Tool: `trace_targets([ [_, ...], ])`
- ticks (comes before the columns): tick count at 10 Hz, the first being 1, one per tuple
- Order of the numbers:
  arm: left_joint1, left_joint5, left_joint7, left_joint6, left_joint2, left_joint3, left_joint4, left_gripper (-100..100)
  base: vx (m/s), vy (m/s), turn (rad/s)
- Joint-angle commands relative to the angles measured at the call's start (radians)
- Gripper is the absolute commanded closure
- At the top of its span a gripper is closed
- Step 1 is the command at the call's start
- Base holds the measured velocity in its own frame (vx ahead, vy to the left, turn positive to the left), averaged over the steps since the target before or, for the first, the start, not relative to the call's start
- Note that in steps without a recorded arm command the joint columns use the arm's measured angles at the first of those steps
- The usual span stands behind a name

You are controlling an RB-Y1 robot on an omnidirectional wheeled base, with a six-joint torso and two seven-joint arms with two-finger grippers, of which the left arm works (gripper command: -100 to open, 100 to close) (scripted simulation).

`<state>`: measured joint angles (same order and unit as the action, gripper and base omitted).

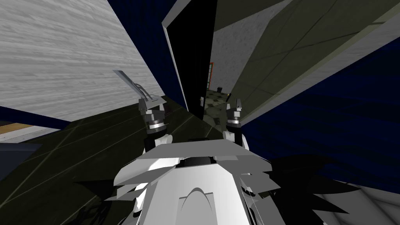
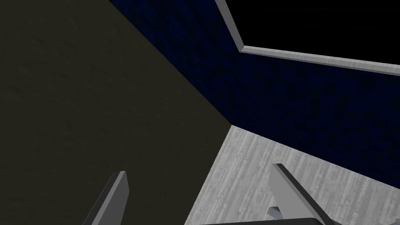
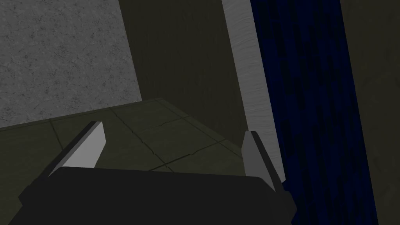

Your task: Push the door open

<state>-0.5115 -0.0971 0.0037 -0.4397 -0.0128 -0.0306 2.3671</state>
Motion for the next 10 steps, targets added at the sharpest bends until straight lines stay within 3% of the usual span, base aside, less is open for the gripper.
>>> trace_targets([
  [1, 0.017, 0.003, 0.003, 0.006, -0.009, -0.013, -0.036, -100, 0.111, 0.016, -0.11],
  [3, 0.028, 0.004, 0.006, 0.01, -0.014, -0.021, -0.062, -100, 0.139, 0.012, -0.068],
  [10, 0.1, 0.015, 0.02, 0.036, -0.045, -0.076, -0.218, -100, 0.108, 0.03, -0.091],
])
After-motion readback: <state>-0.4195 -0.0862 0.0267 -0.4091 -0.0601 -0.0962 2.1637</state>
